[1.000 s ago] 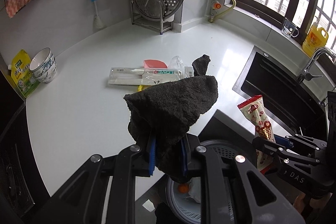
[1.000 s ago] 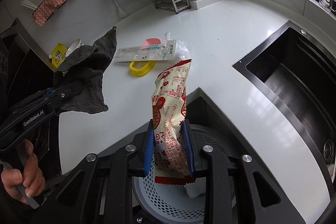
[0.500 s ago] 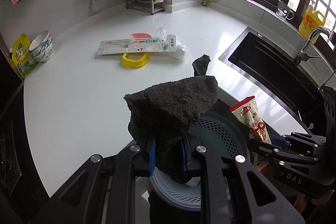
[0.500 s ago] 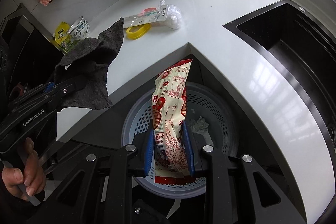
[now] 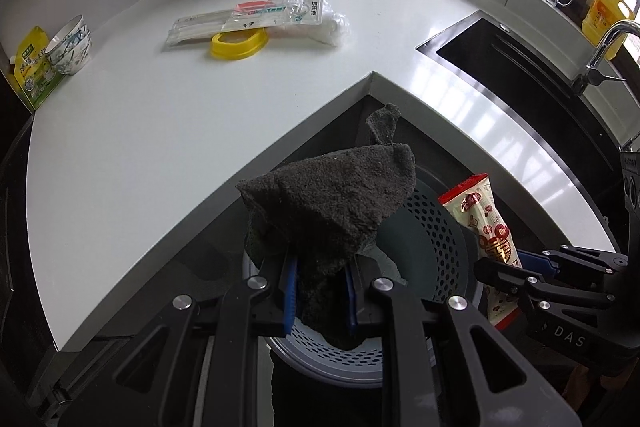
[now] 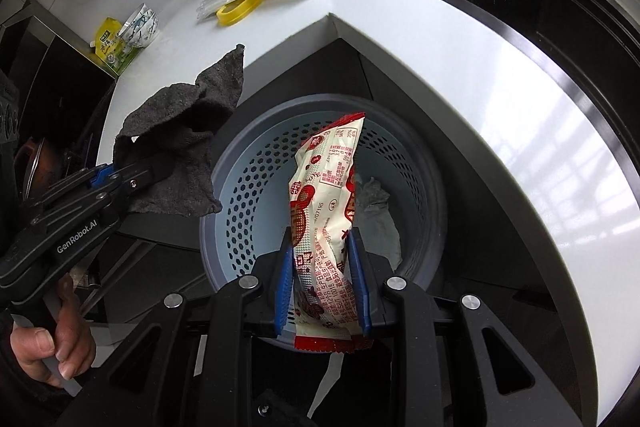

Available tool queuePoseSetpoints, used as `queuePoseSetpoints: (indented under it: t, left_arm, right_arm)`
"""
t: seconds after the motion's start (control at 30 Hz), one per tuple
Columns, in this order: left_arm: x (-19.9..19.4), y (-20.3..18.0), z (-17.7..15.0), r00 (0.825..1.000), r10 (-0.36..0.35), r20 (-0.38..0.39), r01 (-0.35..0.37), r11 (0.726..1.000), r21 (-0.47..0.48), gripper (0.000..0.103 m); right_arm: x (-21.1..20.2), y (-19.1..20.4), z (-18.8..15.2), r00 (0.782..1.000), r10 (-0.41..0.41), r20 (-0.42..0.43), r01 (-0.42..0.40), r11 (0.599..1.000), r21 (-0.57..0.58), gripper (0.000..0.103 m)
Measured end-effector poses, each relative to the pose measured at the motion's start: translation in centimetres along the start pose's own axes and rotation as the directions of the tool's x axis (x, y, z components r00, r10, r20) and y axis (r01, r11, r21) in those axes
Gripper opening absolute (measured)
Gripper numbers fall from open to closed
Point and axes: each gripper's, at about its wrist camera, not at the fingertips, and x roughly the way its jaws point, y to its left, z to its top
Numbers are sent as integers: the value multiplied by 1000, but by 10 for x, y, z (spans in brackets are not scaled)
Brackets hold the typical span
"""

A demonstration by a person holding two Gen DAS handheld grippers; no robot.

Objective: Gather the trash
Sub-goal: 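Carry the cloth and wrapper over the bin and open both tools, then move both open tools back to the counter items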

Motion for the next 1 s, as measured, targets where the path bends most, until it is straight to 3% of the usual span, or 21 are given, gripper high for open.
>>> queuePoseSetpoints:
  t: [0.23,0.57,0.67,0.7,0.73,1.0]
  left_arm:
    - [31,-10,-15,997,2,-79,-1,1000,2,19]
    - [56,8,-20,991,31,-133,-39,997,-60,22]
    - [49,13,-21,993,31,-111,-40,996,-82,40]
    - [46,15,-22,994,39,-99,-48,995,-89,56]
    - [42,16,-22,996,46,-82,-53,994,-97,62]
    - [17,28,-28,996,70,-47,-76,988,-138,62]
  right_arm:
    - [32,-15,-11,998,29,-62,-26,999,46,26]
    - [51,-15,-4,998,49,-51,-46,997,63,27]
    - [51,-12,-1,998,45,-44,-42,997,60,42]
    - [50,-12,0,998,45,-41,-43,997,62,53]
    - [49,-12,-1,998,44,-35,-41,997,64,57]
    - [46,-10,0,998,36,-45,-34,998,48,57]
